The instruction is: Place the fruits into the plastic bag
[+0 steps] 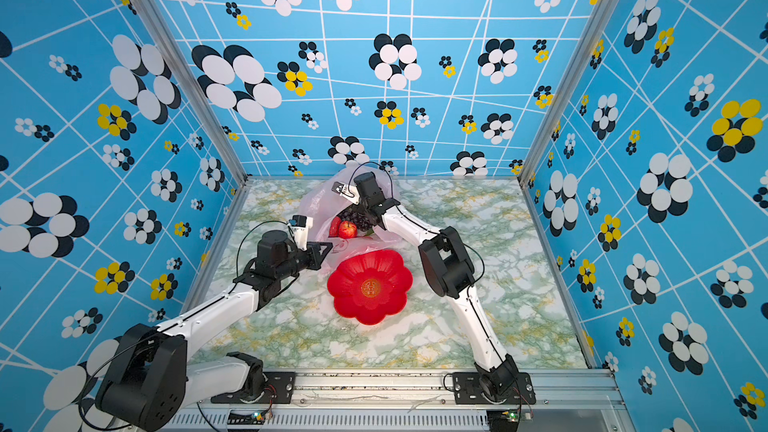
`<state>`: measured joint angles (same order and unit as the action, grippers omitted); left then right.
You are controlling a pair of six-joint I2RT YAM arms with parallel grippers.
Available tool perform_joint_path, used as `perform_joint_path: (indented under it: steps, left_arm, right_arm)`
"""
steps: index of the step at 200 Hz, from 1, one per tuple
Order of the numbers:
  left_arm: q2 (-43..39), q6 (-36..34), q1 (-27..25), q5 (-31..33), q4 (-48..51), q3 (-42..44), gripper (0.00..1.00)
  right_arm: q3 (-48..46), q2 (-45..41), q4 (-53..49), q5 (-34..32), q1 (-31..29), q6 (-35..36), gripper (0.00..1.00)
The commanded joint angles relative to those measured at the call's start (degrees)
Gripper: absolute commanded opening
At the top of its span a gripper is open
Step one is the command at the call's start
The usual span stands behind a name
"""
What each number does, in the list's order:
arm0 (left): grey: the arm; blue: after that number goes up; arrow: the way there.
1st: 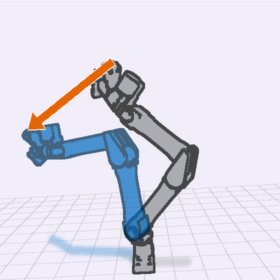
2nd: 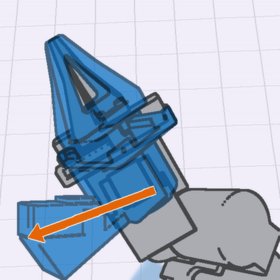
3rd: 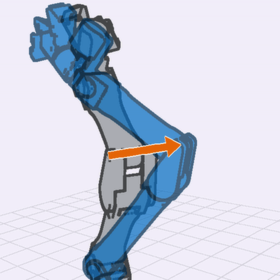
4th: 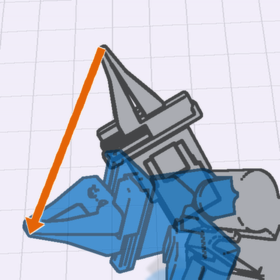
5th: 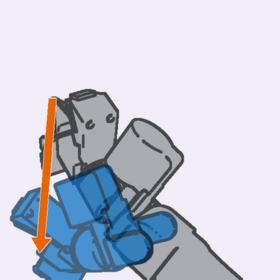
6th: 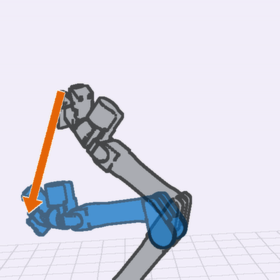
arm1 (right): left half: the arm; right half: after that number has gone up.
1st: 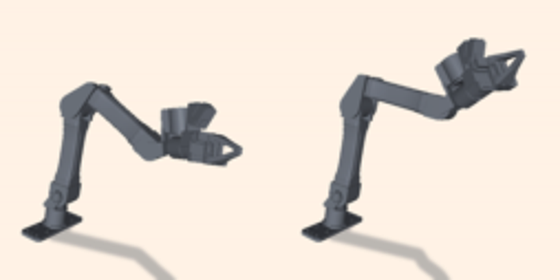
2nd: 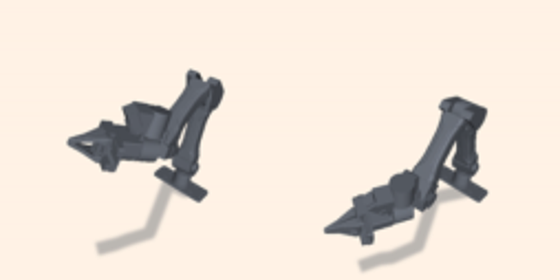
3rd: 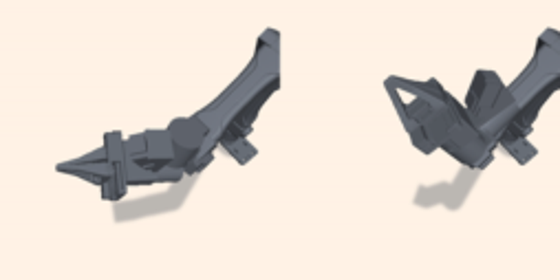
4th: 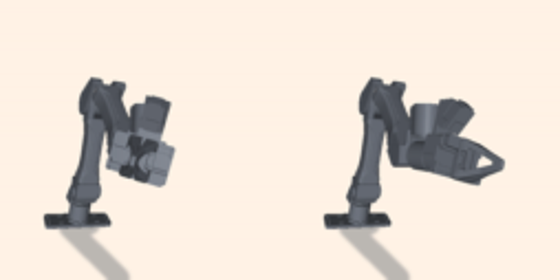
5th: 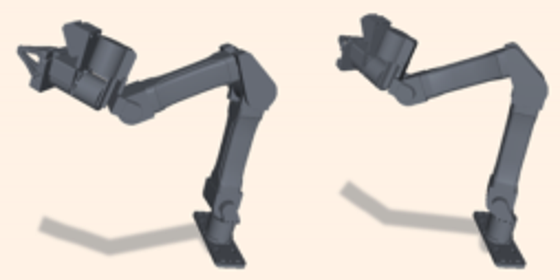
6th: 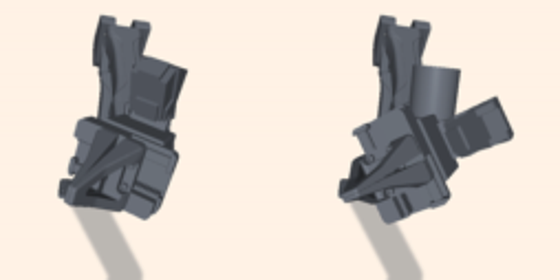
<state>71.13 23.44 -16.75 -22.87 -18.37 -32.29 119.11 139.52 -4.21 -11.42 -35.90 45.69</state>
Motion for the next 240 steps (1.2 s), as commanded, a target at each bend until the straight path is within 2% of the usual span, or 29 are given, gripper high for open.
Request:
perform_joint_path:
  steps: [1,36,64,121,169,240]
  left_arm:
    - [0.58,0.49,0.74,-1.12,-0.88,0.24,0.00]
    - [1.28,0.83,1.03,-1.47,-0.79,-0.14,0.00]
    - [1.59,1.01,1.21,-1.58,-0.79,-0.25,0.00]
    - [1.35,1.07,1.35,-1.65,-1.01,-0.06,0.00]
    - [1.11,0.99,1.29,-1.60,-1.14,0.08,0.00]
    - [0.18,0.91,1.27,-1.38,-1.40,0.70,0.00]
  right_arm:
    - [2.75,1.57,-3.00,0.68,0.81,-0.85,0.62]
    - [3.14,2.14,-3.02,1.02,1.01,-1.51,0.67]
    - [2.88,2.18,-2.30,0.42,1.01,-2.33,0.75]
    - [1.07,-0.48,-0.36,-0.13,1.10,-7.64,0.88]
    - [-0.94,-5.31,-1.11,4.96,2.22,-20.56,0.95]
    - [-3.00,-11.15,-7.36,26.08,4.68,-46.11,0.99]
